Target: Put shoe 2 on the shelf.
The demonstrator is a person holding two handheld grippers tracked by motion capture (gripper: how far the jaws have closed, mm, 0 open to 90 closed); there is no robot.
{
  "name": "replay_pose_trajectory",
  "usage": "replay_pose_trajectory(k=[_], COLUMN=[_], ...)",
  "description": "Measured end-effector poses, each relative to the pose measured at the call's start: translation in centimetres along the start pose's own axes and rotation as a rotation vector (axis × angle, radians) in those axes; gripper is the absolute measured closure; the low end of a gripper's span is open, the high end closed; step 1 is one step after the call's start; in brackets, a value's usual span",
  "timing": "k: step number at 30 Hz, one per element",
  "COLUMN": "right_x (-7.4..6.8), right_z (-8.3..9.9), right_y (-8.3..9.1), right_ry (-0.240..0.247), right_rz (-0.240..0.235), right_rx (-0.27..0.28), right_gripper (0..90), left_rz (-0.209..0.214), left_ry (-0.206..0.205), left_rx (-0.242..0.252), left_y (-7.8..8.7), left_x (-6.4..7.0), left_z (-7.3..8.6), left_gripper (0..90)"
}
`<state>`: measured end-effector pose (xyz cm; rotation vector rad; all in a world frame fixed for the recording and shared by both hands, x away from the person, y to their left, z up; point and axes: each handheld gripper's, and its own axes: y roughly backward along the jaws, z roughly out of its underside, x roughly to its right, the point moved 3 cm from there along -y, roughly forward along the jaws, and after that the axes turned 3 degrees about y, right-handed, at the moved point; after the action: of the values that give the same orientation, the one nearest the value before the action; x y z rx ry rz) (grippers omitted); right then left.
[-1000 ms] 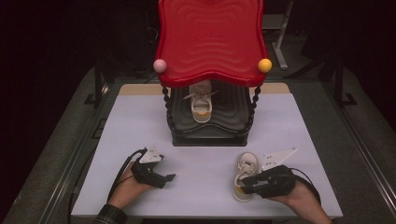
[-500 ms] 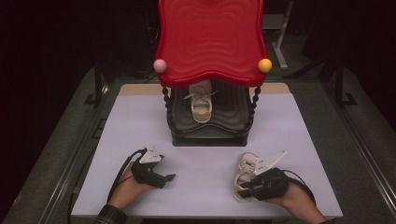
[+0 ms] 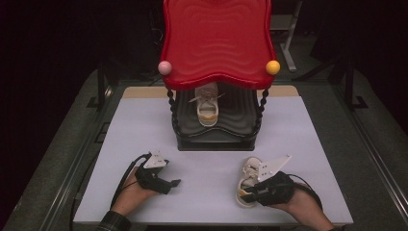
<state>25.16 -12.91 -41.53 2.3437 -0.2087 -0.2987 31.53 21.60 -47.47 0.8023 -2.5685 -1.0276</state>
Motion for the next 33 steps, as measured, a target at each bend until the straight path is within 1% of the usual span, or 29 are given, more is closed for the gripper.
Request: replay_pose_trajectory(k=[8, 14, 15, 16, 21, 22, 25, 31, 33], right_x=[-0.6, -1.1, -1.1, -1.2, -1.5, -1.5, -1.8, -1.9, -1.8], right_z=[-2.2, -4.1, -4.4, -4.7, -5.9, -5.9, -6.6, -7.7, -8.1], right_y=[-0.2, -0.5, -0.5, -0.5, -0.1, -0.1, 0.2, 0.9, 1.3], right_ry=[0.064, 0.107, 0.122, 0.118, 0.149, 0.149, 0.161, 0.178, 0.186], right_rz=[-0.02, -0.03, -0.029, -0.03, -0.024, -0.024, -0.021, -0.011, -0.007], right_rx=[0.023, 0.026, 0.03, 0.033, 0.047, 0.047, 0.058, 0.063, 0.072], right_gripper=[77.0, 77.0, 77.0, 77.0, 77.0, 77.0, 77.0, 76.9, 76.9], left_rz=[0.0, 0.0, 0.0, 0.0, 0.0, 0.0, 0.0, 0.001, 0.001], left_ry=[0.0, 0.0, 0.0, 0.0, 0.0, 0.0, -0.001, 0.0, -0.001], left_rx=[-0.001, -0.001, 0.0, -0.001, -0.003, -0.003, -0.002, -0.003, -0.003], left_y=[0.0, 0.0, 0.0, 0.0, 0.0, 0.0, 0.0, 0.0, 0.0], left_x=[0.0, 0.0, 0.0, 0.0, 0.0, 0.0, 0.0, 0.0, 0.0], left_z=[0.0, 0.0, 0.0, 0.0, 0.0, 0.0, 0.0, 0.0, 0.0], left_gripper=[13.1, 13.1, 13.1, 13.1, 13.1, 13.1, 13.1, 13.1, 13.1])
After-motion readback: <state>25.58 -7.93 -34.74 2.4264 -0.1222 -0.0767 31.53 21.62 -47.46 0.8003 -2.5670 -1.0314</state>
